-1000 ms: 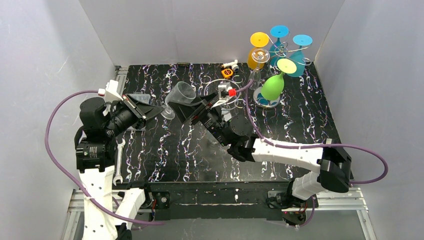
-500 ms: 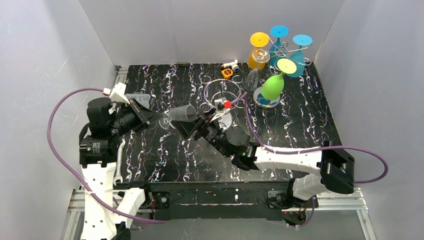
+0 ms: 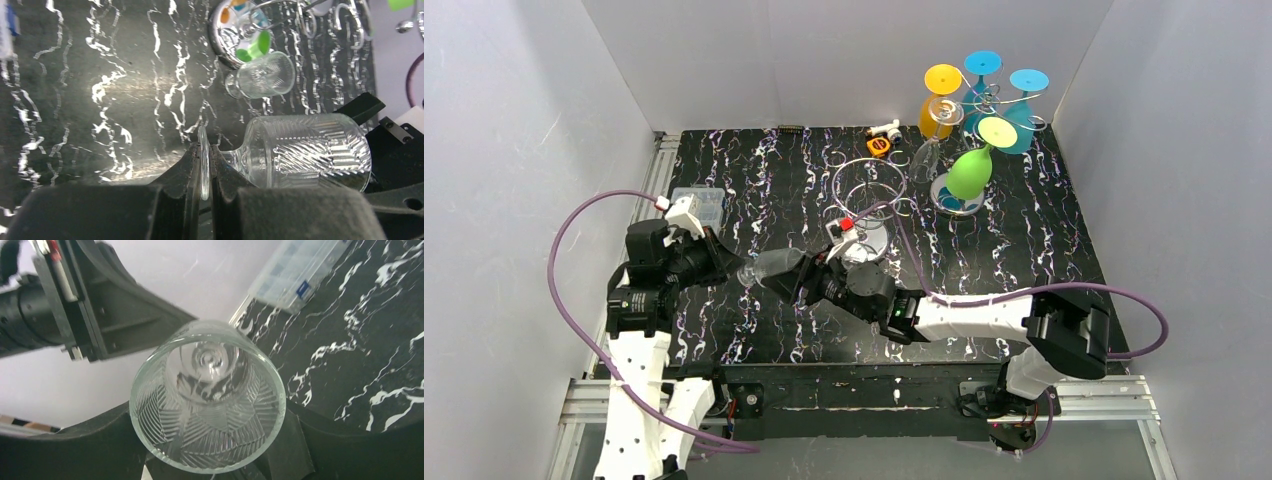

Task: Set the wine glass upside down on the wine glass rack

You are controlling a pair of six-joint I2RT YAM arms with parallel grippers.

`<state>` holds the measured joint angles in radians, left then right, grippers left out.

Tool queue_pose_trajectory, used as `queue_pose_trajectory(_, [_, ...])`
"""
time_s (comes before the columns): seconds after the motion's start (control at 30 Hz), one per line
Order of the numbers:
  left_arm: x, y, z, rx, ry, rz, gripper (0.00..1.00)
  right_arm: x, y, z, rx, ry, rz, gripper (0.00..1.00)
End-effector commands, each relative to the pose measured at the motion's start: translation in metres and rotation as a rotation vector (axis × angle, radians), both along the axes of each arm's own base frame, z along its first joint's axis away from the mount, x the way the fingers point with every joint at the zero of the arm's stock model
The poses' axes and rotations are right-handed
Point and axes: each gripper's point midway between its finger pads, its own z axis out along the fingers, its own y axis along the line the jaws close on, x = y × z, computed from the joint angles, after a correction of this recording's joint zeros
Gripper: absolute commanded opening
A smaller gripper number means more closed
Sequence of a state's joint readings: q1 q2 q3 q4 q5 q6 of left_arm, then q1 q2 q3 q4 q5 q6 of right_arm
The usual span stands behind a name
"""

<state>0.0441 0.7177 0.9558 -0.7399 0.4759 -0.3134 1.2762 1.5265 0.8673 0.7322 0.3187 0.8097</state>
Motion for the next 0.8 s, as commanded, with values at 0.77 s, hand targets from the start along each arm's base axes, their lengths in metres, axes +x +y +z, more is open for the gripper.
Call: queue_pose_trajectory(0.77, [-0.031, -0.029, 0.011, 0.064, -0.24, -0.381, 0.0, -0.022, 0.018, -0.026, -0.102, -0.046, 0.179, 0.91])
